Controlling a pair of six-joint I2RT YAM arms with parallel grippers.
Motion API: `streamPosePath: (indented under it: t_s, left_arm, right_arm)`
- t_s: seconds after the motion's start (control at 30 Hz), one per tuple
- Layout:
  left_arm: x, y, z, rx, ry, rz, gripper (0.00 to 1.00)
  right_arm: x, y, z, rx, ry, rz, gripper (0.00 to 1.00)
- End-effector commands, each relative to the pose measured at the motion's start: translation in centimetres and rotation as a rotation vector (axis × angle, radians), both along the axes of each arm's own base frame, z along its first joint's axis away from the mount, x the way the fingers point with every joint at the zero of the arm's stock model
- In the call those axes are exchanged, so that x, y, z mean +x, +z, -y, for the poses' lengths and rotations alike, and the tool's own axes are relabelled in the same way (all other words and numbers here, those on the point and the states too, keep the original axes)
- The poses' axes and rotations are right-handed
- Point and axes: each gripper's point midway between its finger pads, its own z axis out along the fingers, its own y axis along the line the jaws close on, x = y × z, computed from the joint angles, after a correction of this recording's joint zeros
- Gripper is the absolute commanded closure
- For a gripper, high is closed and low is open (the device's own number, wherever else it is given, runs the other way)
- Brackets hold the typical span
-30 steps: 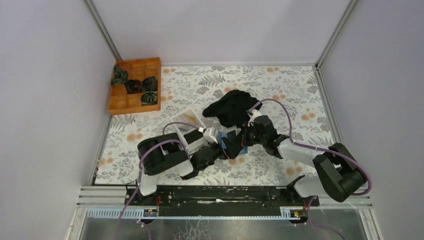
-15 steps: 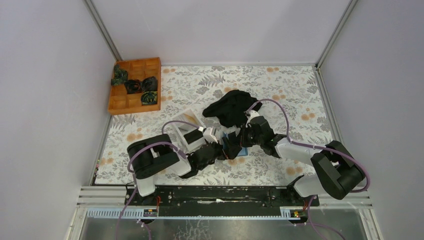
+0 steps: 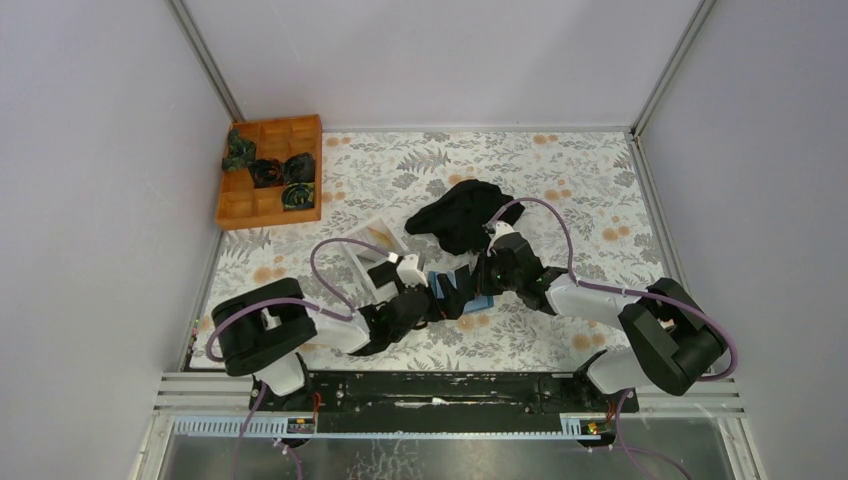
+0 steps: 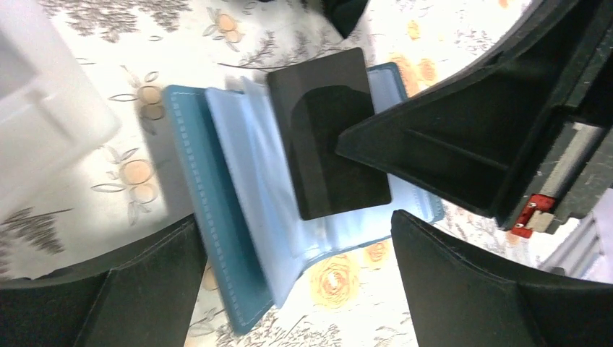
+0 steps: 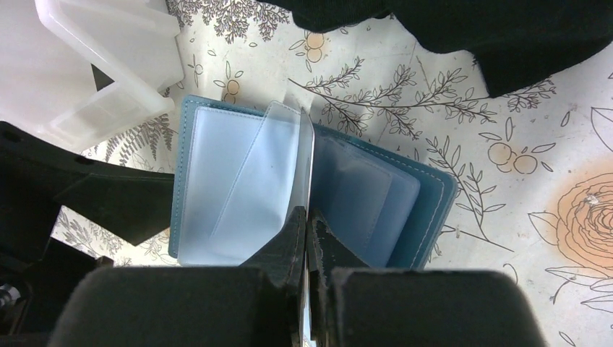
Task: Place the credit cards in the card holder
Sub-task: Open the card holder at the center of the board.
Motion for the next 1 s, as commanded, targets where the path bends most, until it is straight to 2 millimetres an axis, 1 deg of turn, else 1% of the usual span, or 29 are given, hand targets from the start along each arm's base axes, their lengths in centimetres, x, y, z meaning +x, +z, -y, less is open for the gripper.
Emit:
streamPosePath:
  t_s: [0.0,0.07,0.17,0.23,0.37,0.53,0.63,0.7,0.83,0.97]
  left_arm:
    - [0.1,-0.4,-2.3,0.132,0.057,0.017,0.0]
    - [0.2,0.0,-2.9,0.183,0.078,0.03,0.0]
    - [0.5,0.8,-3.4,0.271,0.104,0.067,0.0]
    - [0.6,1.2,-3.2,0.33,0.108,0.089,0.0]
    - [0.4,1.4,-2.5,0.437,0.113,0.121,0.0]
    - [0.0,1.2,-2.3,0.556,0.141,0.152,0.03]
    - [-0.1,1.2,-2.5,0.608,0.159,0.163,0.11]
    - [-0.1,1.0,-3.1,0.641,0.176,0.161,0.12]
    - [0.0,0.5,-3.8,0.66,0.204,0.155,0.13]
    - [0.0,0.0,-4.0,0.671,0.213,0.156,0.16]
  right_arm:
    - [-1.3,-2.5,2.0,-0.147,0.014,-0.053,1.0]
    - [-1.4,-2.5,2.0,-0.155,0.017,-0.051,1.0]
    - [-1.5,-2.5,2.0,-0.164,0.019,-0.048,1.0]
    - [-1.5,-2.6,2.0,-0.168,0.02,-0.047,1.0]
    - [-1.5,-2.4,1.9,-0.175,0.024,-0.043,1.0]
    - [-1.5,-2.0,1.9,-0.177,0.025,-0.036,1.0]
    - [-1.6,-1.6,1.7,-0.172,0.031,-0.029,1.0]
    - [-1.6,-1.3,1.6,-0.17,0.036,-0.022,1.0]
    - [-1.6,-0.9,1.5,-0.171,0.041,-0.019,1.0]
    - [-1.8,-1.1,1.4,-0.177,0.052,-0.019,1.0]
